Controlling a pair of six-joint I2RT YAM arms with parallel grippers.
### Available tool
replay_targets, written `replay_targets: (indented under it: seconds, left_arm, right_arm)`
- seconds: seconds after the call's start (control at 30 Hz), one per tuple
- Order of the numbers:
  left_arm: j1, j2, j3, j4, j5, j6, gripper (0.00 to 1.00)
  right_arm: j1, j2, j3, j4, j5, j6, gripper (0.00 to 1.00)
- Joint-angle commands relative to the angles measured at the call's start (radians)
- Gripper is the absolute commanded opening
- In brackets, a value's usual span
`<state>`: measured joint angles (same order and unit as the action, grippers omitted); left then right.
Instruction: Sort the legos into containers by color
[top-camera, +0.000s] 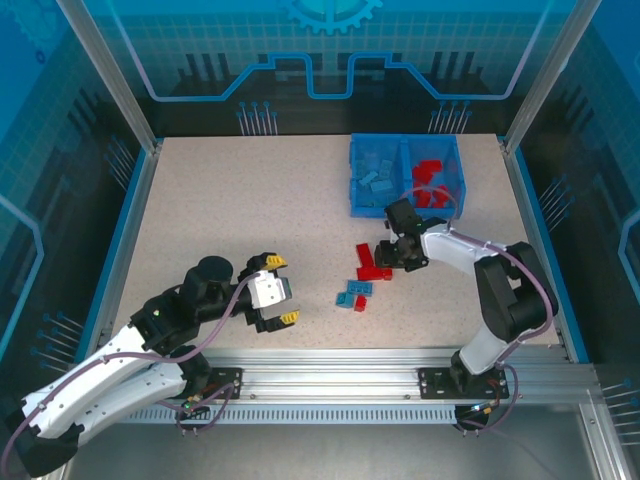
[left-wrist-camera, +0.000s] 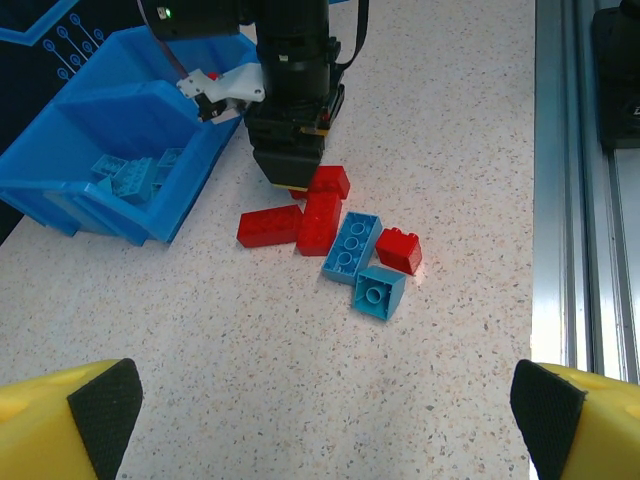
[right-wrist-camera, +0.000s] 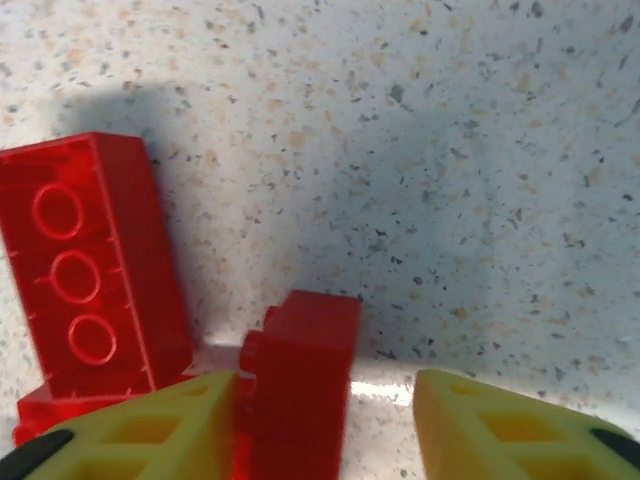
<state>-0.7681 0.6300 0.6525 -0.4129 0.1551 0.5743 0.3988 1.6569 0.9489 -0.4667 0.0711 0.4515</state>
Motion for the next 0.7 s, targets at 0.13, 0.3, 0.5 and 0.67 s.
replay_targets:
  seconds: [0.13, 0.3, 0.5, 0.67]
  left_arm:
    - [0.007, -0.007, -0.004, 0.010, 0.019, -0.021, 0.99]
    - [0.006, -0.007, -0.004, 0.010, 0.017, -0.021, 0.99]
    - [0.009, -0.009, -0.004, 0.012, 0.014, -0.021, 0.99]
    - [0.010, -0.008, -0.004, 0.017, 0.015, -0.021, 0.99]
  right_arm:
    - [0.003, 0.033, -0.016, 0.036, 0.031, 0.024, 0.28]
    - [0.005, -0.063, -0.039, 0.045, 0.075, 0.036, 0.21]
    - [0.007, -0.271, -0.058, 0.024, 0.196, 0.027, 0.18]
    - [0.002, -0.426, -0.033, 0.052, 0.358, -0.045, 0.20]
